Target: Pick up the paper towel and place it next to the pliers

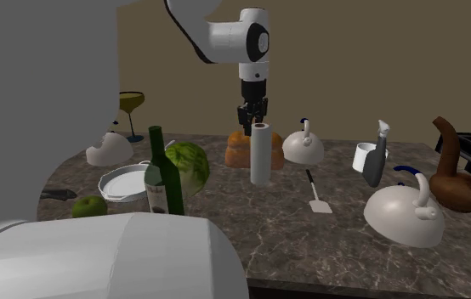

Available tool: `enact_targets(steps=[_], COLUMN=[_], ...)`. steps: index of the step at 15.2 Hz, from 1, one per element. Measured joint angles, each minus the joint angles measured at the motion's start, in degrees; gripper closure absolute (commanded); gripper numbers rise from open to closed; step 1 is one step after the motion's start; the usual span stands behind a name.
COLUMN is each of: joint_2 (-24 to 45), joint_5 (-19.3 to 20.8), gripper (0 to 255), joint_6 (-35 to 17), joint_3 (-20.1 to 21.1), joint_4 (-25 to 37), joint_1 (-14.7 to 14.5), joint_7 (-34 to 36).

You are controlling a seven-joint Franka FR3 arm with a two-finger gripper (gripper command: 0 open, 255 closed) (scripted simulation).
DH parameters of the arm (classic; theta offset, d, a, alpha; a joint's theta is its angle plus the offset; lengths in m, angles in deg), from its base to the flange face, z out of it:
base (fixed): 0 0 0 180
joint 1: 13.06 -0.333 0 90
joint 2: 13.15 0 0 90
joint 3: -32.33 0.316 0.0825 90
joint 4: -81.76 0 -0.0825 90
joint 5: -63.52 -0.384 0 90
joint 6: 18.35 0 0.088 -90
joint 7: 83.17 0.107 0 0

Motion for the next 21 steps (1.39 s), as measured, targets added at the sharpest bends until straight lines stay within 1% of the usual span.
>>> enact_targets(steps=[12,21], joint_2=[-2.8,-3.9], joint_5=[1.7,2.5], gripper=[255,255], joint_6=[7.4,13.7], joint_3=[-1.0,-1.5], joint_4=[4.9,10.4], joint_1=[-0.3,0.2], joint_7=[1.2,1.7])
